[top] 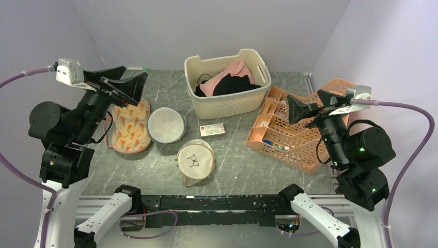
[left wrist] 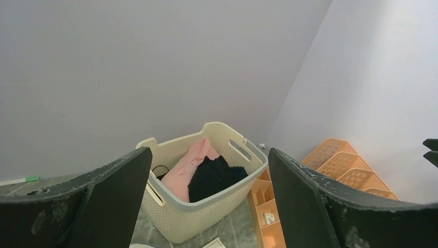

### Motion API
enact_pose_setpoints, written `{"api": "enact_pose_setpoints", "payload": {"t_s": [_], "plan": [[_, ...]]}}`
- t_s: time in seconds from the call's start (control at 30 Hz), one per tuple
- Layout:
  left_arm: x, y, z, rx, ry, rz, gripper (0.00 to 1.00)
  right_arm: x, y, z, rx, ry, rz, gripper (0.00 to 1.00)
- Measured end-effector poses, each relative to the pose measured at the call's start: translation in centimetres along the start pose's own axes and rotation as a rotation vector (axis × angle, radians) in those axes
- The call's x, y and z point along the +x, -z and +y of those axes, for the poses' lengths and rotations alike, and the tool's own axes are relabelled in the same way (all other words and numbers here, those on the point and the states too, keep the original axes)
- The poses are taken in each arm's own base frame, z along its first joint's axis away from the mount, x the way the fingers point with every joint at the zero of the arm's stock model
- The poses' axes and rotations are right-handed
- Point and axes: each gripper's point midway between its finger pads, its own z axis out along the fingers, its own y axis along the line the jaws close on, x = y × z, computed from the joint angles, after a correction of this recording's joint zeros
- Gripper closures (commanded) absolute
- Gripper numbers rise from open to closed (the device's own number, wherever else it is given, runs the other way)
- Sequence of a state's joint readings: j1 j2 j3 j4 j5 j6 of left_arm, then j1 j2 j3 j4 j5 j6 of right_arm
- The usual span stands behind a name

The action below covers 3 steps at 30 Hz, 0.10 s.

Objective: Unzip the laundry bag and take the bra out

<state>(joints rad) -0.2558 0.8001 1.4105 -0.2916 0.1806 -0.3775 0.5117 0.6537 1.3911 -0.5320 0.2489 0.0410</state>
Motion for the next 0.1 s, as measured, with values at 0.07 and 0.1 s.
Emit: {"api": "enact_pose_setpoints", "payload": {"t_s": [0.07,0.1], "plan": [[0.06,0.09,-0.01,-0.001,0.003,0.003,0.05,-0.03,0.08,-0.05,0.002,-0.003,-0.001,0.00],[0.06,0.15,-0.04,0.000,0.005,0.003,0.05,-0.06,0.13,-0.07,0.003,-0.004,-0.002,0.00]]}}
